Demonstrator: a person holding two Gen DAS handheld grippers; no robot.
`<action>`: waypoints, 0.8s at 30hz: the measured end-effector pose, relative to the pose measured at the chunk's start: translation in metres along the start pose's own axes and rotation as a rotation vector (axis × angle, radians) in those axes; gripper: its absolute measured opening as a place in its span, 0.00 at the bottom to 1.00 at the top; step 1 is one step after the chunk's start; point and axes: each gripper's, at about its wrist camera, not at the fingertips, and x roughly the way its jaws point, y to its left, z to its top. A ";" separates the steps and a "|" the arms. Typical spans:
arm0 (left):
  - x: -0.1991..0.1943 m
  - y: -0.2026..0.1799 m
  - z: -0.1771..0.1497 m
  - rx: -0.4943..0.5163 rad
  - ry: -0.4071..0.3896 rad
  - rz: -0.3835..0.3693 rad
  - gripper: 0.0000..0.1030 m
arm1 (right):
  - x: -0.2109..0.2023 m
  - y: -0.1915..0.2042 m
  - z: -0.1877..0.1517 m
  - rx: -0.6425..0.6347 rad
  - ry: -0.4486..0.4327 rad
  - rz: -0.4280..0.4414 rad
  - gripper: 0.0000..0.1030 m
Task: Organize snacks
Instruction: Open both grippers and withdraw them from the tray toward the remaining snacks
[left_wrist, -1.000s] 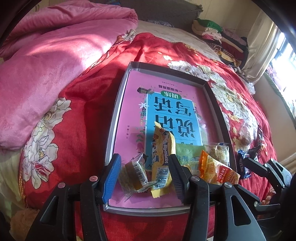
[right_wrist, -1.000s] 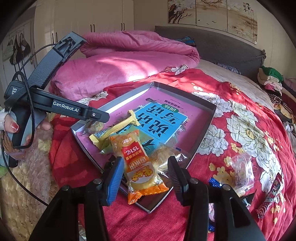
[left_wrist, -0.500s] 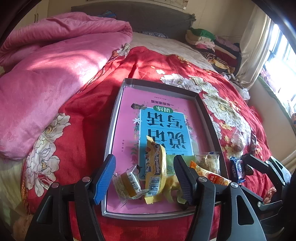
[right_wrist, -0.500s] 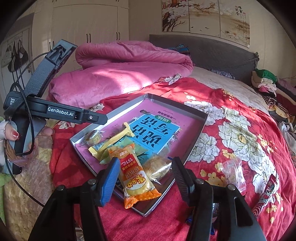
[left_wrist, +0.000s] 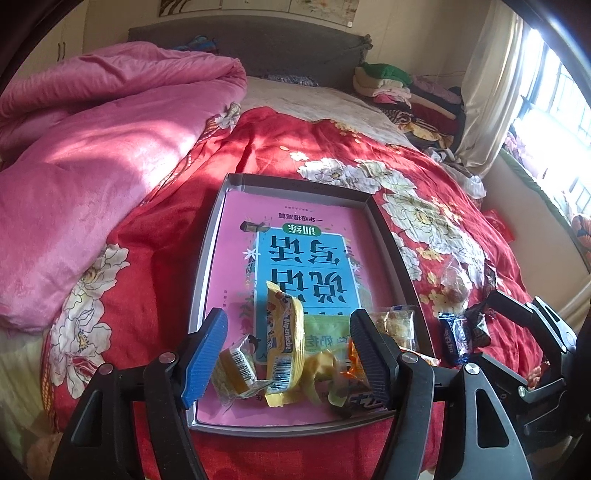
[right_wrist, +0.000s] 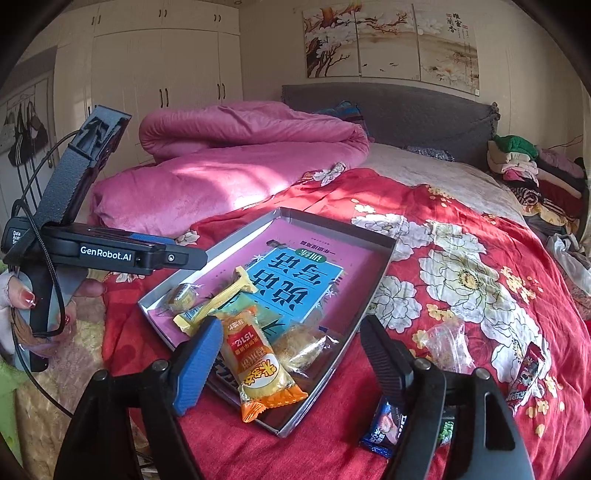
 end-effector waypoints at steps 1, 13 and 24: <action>-0.001 -0.002 0.000 0.004 -0.003 -0.002 0.69 | -0.002 -0.003 0.000 0.009 -0.003 -0.004 0.75; -0.018 -0.029 -0.002 0.031 -0.057 -0.079 0.69 | -0.027 -0.037 0.000 0.097 -0.037 -0.071 0.76; -0.018 -0.076 -0.017 0.130 -0.031 -0.126 0.69 | -0.057 -0.074 -0.004 0.172 -0.072 -0.164 0.76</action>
